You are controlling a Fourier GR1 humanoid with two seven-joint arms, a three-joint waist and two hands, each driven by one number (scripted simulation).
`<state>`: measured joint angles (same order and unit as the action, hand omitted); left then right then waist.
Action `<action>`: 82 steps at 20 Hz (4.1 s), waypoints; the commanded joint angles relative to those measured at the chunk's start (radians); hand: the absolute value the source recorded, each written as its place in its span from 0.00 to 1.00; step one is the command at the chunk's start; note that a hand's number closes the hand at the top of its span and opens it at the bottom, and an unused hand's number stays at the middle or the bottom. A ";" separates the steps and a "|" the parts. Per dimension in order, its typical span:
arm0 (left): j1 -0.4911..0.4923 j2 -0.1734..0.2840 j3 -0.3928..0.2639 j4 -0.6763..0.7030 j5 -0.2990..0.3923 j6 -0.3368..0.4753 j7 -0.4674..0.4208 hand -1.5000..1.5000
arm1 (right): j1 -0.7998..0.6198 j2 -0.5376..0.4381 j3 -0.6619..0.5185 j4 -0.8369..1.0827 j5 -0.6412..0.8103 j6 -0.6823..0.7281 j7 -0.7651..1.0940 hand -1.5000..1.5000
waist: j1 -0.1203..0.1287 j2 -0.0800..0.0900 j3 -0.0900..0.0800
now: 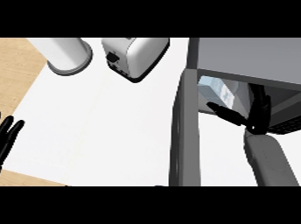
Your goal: Pick up the milk, place it into the microwave and close the microwave
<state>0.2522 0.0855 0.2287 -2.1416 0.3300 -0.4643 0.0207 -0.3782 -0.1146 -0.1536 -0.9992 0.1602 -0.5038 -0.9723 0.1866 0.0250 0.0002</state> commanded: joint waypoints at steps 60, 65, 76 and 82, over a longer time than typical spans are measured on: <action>-0.266 -0.066 -0.418 0.420 -0.499 0.027 -0.088 1.00 | 0.148 0.024 0.106 -0.049 -0.151 0.476 0.362 0.00 | -0.201 -0.029 -0.001; -0.300 -0.085 -0.589 0.633 -0.591 0.079 -0.173 1.00 | 0.312 0.014 0.141 -0.221 -0.163 0.516 0.360 0.00 | -0.218 -0.029 -0.002; -0.432 -0.085 -0.906 0.862 -0.496 0.269 -0.228 1.00 | 0.624 -0.085 0.088 -0.617 -0.258 0.602 0.430 0.00 | -0.213 -0.025 -0.001; -0.605 -0.085 -1.159 0.945 -0.340 0.605 -0.145 1.00 | 0.681 -0.116 0.075 -0.803 -0.353 0.671 0.532 0.00 | -0.240 -0.023 -0.002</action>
<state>-0.2717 0.0079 -0.7681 -1.2395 -0.0920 -0.0389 -0.1587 0.2576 -0.2000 -0.0655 -1.7098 -0.1390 0.1159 -0.4831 -0.0386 0.0001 -0.0013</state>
